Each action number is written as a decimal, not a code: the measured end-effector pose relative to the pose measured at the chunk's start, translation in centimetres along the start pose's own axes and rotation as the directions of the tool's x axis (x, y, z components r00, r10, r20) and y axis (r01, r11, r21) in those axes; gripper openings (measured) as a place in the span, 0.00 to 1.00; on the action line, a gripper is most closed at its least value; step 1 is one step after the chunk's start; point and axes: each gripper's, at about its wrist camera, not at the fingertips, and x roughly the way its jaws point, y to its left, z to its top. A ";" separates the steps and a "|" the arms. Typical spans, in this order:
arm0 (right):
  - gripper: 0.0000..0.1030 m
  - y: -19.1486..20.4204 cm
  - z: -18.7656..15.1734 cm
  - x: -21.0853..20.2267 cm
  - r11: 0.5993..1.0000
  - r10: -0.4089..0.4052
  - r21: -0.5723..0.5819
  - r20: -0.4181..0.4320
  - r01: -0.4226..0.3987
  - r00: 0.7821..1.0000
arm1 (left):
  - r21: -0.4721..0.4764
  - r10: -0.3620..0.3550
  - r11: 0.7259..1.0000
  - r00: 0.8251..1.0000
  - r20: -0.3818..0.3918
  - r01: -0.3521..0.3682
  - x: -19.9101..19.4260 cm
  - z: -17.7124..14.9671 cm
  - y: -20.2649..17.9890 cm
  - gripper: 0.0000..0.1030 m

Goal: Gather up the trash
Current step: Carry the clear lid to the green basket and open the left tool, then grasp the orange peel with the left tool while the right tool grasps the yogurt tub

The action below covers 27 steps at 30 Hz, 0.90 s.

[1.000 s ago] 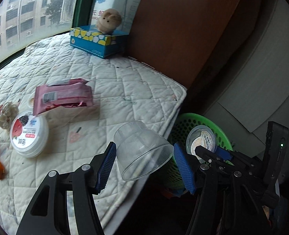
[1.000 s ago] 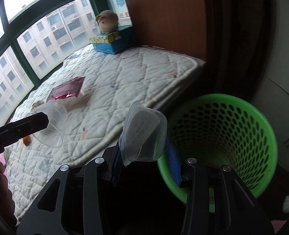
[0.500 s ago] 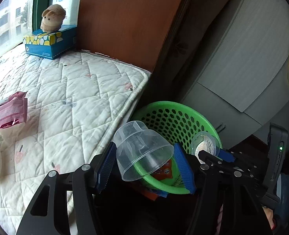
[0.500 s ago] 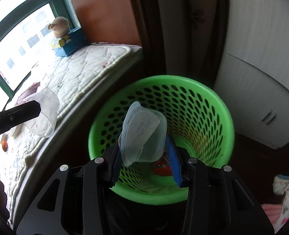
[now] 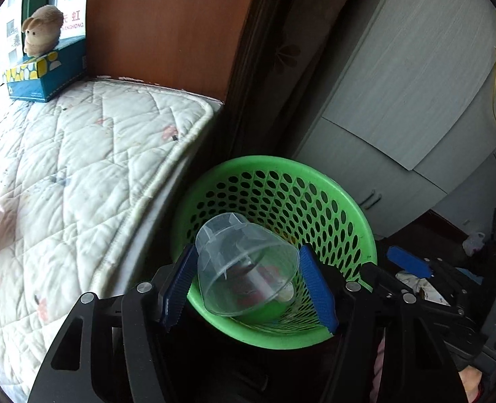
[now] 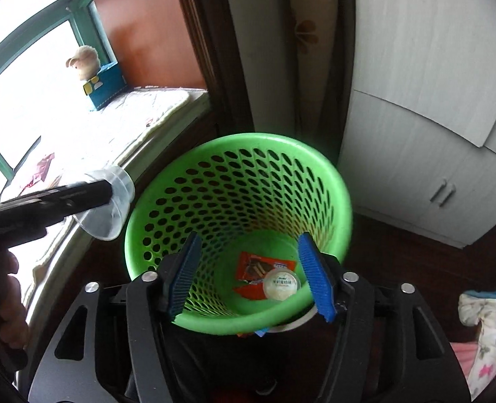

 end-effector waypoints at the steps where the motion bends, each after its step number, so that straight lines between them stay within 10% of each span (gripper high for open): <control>1: 0.61 -0.2 -0.1 -0.1 1.000 -0.001 0.005 0.003 0.001 1.000 | 0.001 0.000 1.000 1.000 -0.006 0.000 0.3 0.0 -0.1 0.59; 14: 0.61 -0.2 -0.5 -1.5 1.000 0.023 0.014 0.013 -0.023 1.000 | 0.008 -0.034 0.999 0.999 0.008 0.034 -0.2 -0.8 -0.6 0.63; 27: 0.67 5.8 0.6 -1.9 0.992 0.097 -0.081 0.028 -0.095 0.995 | -0.055 0.144 0.989 0.984 0.101 -0.139 -6.3 -2.6 4.4 0.63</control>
